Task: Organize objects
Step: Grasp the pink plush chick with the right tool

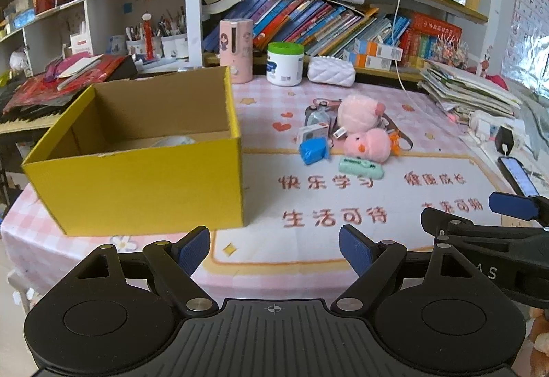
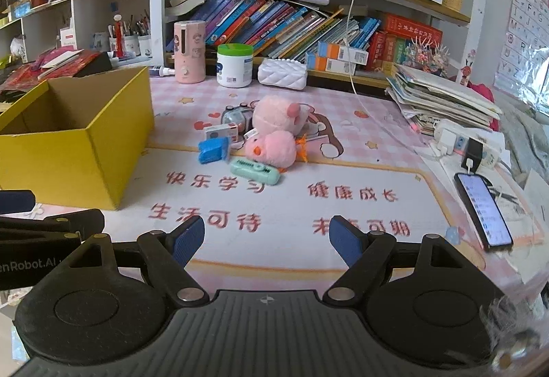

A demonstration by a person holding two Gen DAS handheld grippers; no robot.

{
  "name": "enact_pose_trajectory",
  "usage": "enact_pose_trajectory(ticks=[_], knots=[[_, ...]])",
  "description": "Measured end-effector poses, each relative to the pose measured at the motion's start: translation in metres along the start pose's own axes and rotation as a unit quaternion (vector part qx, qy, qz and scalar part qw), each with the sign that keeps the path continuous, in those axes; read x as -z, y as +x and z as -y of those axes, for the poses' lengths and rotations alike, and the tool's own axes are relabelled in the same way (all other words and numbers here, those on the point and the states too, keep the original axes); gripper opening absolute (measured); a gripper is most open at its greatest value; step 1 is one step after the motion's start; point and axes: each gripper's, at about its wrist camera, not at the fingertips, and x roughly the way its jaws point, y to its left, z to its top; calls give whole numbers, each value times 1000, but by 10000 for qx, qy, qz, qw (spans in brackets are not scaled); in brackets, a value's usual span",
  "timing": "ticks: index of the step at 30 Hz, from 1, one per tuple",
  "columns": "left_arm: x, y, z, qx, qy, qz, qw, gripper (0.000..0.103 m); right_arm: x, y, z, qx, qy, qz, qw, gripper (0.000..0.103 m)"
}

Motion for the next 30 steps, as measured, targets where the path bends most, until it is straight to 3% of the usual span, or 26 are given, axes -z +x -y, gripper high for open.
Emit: enact_pose_trajectory(ticks=[12, 30], knots=[[-27, 39, 39, -87, -236, -14, 9997, 85, -31, 44, 49, -86, -201, -15, 9998, 79], [-58, 68, 84, -563, -356, 19, 9978, 85, -60, 90, 98, -571, -299, 18, 9979, 79]])
